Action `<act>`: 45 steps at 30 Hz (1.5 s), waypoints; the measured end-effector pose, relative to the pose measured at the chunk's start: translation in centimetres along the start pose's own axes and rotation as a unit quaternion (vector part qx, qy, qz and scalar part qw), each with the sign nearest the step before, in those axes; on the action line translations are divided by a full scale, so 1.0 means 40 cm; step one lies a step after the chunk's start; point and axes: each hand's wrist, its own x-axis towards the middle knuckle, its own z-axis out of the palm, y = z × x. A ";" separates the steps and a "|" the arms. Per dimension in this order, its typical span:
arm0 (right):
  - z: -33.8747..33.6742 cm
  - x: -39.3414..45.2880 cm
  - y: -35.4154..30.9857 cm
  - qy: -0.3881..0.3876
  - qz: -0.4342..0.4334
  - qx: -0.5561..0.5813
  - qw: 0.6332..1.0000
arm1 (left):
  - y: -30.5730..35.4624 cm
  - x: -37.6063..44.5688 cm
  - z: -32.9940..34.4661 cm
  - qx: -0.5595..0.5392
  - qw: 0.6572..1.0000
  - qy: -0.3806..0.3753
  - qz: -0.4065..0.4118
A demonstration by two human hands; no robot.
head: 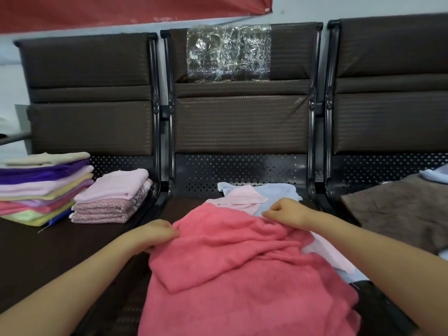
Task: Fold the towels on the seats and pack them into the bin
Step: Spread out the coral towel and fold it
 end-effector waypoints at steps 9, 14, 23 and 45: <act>-0.001 0.006 0.032 -0.021 0.083 -0.065 0.994 | 0.020 0.097 0.014 -0.248 0.969 0.006 0.009; -0.025 0.004 0.033 -0.017 0.125 0.186 0.975 | 0.077 0.079 0.011 -0.361 0.931 -0.061 0.015; -0.089 0.006 0.032 0.027 0.125 0.638 0.759 | 0.100 0.054 0.015 -0.364 0.925 -0.110 0.017; -0.003 -0.051 -0.060 0.138 0.015 0.043 0.989 | 0.115 0.056 0.041 0.029 0.950 0.236 0.201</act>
